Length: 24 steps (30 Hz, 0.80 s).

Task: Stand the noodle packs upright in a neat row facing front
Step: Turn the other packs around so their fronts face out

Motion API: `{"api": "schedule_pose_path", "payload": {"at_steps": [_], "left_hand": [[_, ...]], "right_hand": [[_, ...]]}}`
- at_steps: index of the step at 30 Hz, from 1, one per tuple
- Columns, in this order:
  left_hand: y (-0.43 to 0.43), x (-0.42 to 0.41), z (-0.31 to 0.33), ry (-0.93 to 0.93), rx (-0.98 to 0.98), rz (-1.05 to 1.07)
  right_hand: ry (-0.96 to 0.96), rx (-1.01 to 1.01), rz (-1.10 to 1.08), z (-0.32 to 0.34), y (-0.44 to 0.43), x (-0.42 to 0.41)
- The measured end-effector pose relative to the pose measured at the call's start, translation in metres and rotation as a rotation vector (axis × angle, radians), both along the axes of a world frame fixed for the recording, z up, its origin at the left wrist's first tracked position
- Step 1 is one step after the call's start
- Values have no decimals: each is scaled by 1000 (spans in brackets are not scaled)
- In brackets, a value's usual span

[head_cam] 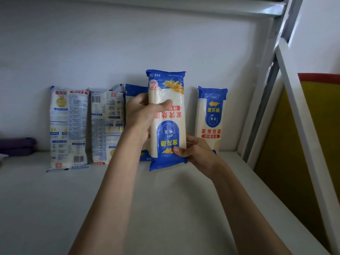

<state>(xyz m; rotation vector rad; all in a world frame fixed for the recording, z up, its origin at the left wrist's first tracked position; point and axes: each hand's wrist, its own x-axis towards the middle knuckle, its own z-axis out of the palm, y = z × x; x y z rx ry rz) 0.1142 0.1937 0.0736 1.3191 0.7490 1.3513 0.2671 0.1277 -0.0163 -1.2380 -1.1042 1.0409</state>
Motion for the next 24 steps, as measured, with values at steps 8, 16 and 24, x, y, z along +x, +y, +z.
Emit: {"api": "schedule_pose_path", "payload": {"at_steps": [8, 16, 24], "left_hand": [[13, -10, 0, -329, -250, -96], [1, 5, -7, -640, -365, -233], [23, -33, -27, -357, -304, -486]], "right_hand": [[309, 197, -180, 18, -15, 22], [538, 311, -251, 41, -14, 13], [584, 389, -382, 71, -28, 13]]}}
